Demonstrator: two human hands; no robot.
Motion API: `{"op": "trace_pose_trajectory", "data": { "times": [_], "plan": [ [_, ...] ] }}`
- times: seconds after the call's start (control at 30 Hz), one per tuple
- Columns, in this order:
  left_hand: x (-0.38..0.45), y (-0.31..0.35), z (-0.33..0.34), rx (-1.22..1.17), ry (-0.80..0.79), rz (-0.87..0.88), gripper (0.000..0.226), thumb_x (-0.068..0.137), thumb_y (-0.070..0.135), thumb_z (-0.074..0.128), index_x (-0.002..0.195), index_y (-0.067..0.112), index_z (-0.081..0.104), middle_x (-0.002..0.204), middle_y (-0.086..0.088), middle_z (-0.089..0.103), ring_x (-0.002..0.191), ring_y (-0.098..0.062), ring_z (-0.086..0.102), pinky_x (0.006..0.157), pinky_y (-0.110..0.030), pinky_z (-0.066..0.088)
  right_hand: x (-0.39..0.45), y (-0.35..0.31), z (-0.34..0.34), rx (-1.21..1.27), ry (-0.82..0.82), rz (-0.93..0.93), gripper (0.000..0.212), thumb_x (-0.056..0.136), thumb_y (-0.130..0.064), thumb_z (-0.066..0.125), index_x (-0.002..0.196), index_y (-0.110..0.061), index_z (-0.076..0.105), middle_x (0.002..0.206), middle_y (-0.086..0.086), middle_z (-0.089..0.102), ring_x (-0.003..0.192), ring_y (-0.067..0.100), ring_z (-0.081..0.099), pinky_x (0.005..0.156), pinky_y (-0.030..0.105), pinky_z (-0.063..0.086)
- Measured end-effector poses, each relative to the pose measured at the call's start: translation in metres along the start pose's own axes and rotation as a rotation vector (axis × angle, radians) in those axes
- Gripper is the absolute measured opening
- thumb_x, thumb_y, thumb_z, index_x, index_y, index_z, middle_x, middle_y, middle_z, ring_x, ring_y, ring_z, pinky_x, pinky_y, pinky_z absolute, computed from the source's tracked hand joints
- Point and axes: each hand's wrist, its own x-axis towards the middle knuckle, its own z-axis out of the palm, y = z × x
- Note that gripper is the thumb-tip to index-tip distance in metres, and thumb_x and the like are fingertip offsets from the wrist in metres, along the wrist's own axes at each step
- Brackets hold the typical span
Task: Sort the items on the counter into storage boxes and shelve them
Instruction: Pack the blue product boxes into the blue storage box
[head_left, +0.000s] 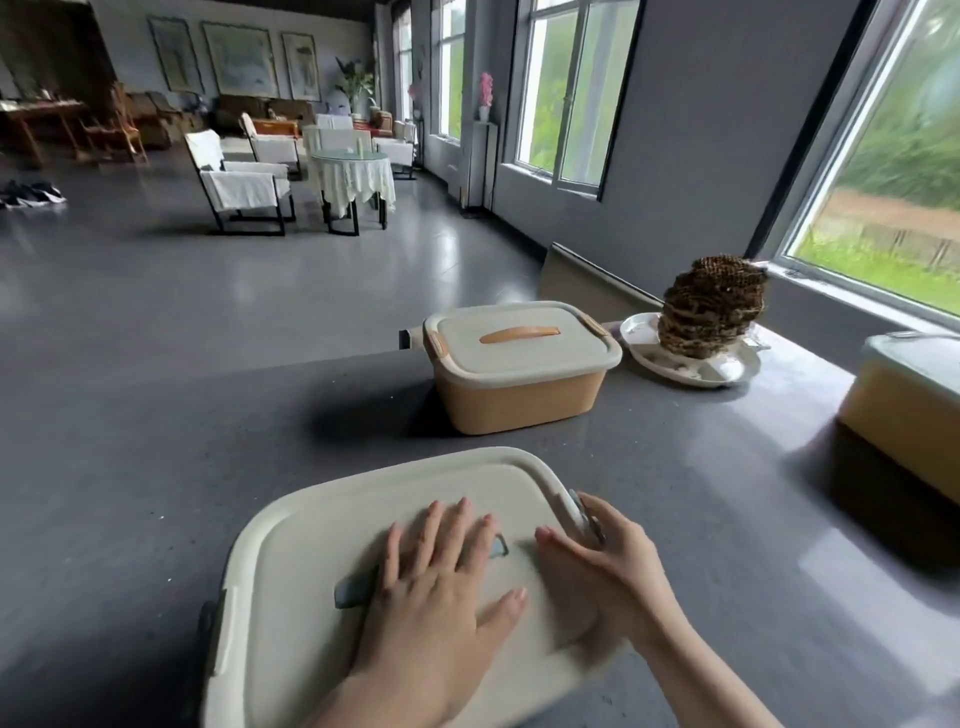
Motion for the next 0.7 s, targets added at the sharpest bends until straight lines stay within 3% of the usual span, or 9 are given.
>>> {"op": "trace_pose_trajectory", "data": {
  "times": [0.07, 0.13, 0.2, 0.27, 0.33, 0.4, 0.5, 0.6, 0.7],
  "plan": [
    [0.0, 0.001, -0.001, 0.014, 0.017, 0.006, 0.083, 0.07, 0.073, -0.005, 0.148, 0.043, 0.0, 0.158, 0.015, -0.012, 0.145, -0.012, -0.017, 0.107, -0.041, -0.023, -0.003, 0.0, 0.0, -0.017, 0.077, -0.061, 0.047, 0.068, -0.043, 0.083, 0.112, -0.037, 0.067, 0.097, -0.024, 0.069, 0.091, -0.019, 0.057, 0.072, 0.002, 0.043],
    [-0.003, 0.003, -0.011, 0.027, -0.065, -0.002, 0.076, 0.079, 0.068, 0.013, 0.145, 0.037, 0.034, 0.156, 0.008, 0.024, 0.145, -0.02, 0.019, 0.111, -0.044, 0.0, -0.006, -0.003, 0.0, -0.054, 0.113, -0.105, 0.048, 0.069, -0.042, 0.082, 0.114, -0.038, 0.067, 0.093, -0.023, 0.071, 0.084, -0.017, 0.059, 0.067, 0.004, 0.043],
    [-0.006, 0.006, -0.017, -0.005, -0.089, 0.02, 0.067, 0.08, 0.063, 0.029, 0.129, 0.029, 0.059, 0.139, 0.002, 0.053, 0.129, -0.023, 0.049, 0.102, -0.047, 0.02, -0.008, -0.006, 0.0, -0.118, 0.139, -0.161, 0.044, 0.07, -0.042, 0.08, 0.111, -0.041, 0.065, 0.075, -0.018, 0.07, 0.069, -0.009, 0.06, 0.061, 0.012, 0.045],
    [-0.007, 0.007, -0.018, -0.01, -0.108, 0.006, 0.068, 0.081, 0.064, 0.027, 0.132, 0.029, 0.056, 0.142, 0.002, 0.05, 0.132, -0.024, 0.046, 0.104, -0.047, 0.018, -0.009, -0.009, -0.001, -0.234, 0.166, -0.233, 0.045, 0.071, -0.042, 0.077, 0.111, -0.034, 0.058, 0.069, -0.008, 0.064, 0.062, 0.005, 0.056, 0.057, 0.019, 0.043],
    [-0.005, 0.006, -0.018, -0.017, -0.146, -0.005, 0.075, 0.081, 0.068, 0.012, 0.147, 0.037, 0.026, 0.159, 0.008, 0.016, 0.147, -0.019, 0.011, 0.114, -0.044, -0.003, -0.009, -0.014, -0.001, -0.345, 0.149, -0.24, 0.041, 0.077, -0.045, 0.072, 0.114, -0.032, 0.062, 0.071, -0.011, 0.066, 0.067, 0.007, 0.06, 0.062, 0.023, 0.044],
    [-0.001, 0.001, -0.014, -0.093, -0.045, 0.003, 0.069, 0.086, 0.067, 0.015, 0.149, 0.039, 0.01, 0.159, 0.015, -0.002, 0.146, -0.007, -0.009, 0.114, -0.038, -0.015, -0.009, -0.018, -0.001, -0.561, 0.113, -0.219, 0.049, 0.087, -0.05, 0.06, 0.133, -0.035, 0.053, 0.104, -0.008, 0.072, 0.095, 0.017, 0.065, 0.075, 0.03, 0.046],
    [-0.012, -0.018, -0.028, -0.148, 0.143, -0.055, 0.06, 0.093, 0.051, 0.038, 0.148, 0.031, 0.026, 0.158, 0.012, 0.015, 0.145, -0.004, 0.008, 0.116, -0.026, -0.006, -0.016, -0.028, 0.018, -0.744, 0.085, -0.445, 0.045, 0.096, -0.034, 0.05, 0.14, -0.024, 0.046, 0.14, 0.002, 0.053, 0.129, 0.023, 0.048, 0.1, 0.032, 0.039],
    [-0.041, -0.049, -0.039, -0.107, 0.258, -0.189, 0.062, 0.079, 0.036, 0.071, 0.134, 0.016, 0.054, 0.145, -0.003, 0.046, 0.135, -0.021, 0.041, 0.116, -0.041, 0.023, -0.031, -0.045, 0.061, -0.734, -0.16, -0.665, 0.048, 0.096, -0.024, 0.044, 0.144, -0.032, 0.041, 0.154, 0.002, 0.032, 0.144, 0.021, 0.027, 0.119, 0.031, 0.014],
    [-0.078, -0.079, -0.039, -0.148, 0.32, -0.328, 0.073, 0.068, 0.027, 0.083, 0.132, 0.006, 0.054, 0.143, -0.011, 0.047, 0.13, -0.033, 0.046, 0.108, -0.037, 0.022, -0.042, -0.066, 0.101, -0.763, -0.34, -0.761, 0.056, 0.092, -0.052, 0.01, 0.147, -0.047, 0.02, 0.159, -0.006, 0.016, 0.148, 0.018, 0.013, 0.117, 0.036, 0.006]
  ]
}}
